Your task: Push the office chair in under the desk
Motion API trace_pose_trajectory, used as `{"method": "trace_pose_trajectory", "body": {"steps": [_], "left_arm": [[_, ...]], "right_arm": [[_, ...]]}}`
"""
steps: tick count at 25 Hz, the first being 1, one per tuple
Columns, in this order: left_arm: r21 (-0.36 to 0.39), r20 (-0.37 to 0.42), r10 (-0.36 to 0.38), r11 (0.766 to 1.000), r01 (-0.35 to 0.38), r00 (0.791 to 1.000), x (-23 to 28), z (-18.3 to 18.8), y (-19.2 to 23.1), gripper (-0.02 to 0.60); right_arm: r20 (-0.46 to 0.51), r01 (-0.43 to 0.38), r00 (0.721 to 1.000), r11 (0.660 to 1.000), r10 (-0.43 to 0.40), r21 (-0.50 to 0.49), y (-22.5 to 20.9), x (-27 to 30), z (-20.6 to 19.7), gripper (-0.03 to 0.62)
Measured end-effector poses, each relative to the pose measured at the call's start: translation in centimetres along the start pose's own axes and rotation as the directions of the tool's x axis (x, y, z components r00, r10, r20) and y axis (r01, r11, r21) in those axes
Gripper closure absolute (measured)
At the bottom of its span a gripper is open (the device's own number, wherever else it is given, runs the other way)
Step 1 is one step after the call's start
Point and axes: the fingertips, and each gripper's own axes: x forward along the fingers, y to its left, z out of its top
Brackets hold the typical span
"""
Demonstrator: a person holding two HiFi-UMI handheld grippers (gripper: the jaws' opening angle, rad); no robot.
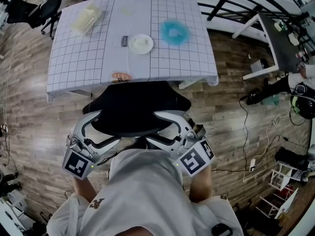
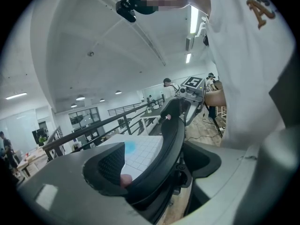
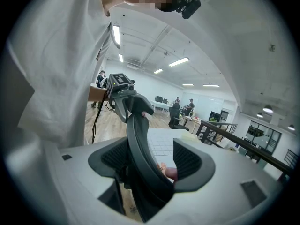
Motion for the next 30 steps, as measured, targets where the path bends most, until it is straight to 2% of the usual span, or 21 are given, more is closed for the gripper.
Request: {"method": "trace_pose_trajectory", "body": {"steps": [19, 30], "left_arm": [[-0.046, -0.028, 0.039, 0.998, -0.040, 0.999, 2.8, 0.4, 1.9, 0.184], [-0.034, -0.031, 0.035, 0.999, -0.036, 0.999, 2.7, -0.3, 4.0, 0.186]], "right_arm": [[0.029, -0.037, 0.999, 0.999, 0.038, -0.018, -3.6, -0.4, -1.2, 0.285], [0.025, -0.028, 0.999, 1.000, 0.028, -0.014, -4.8, 1.4, -1.0, 0.284]]}}
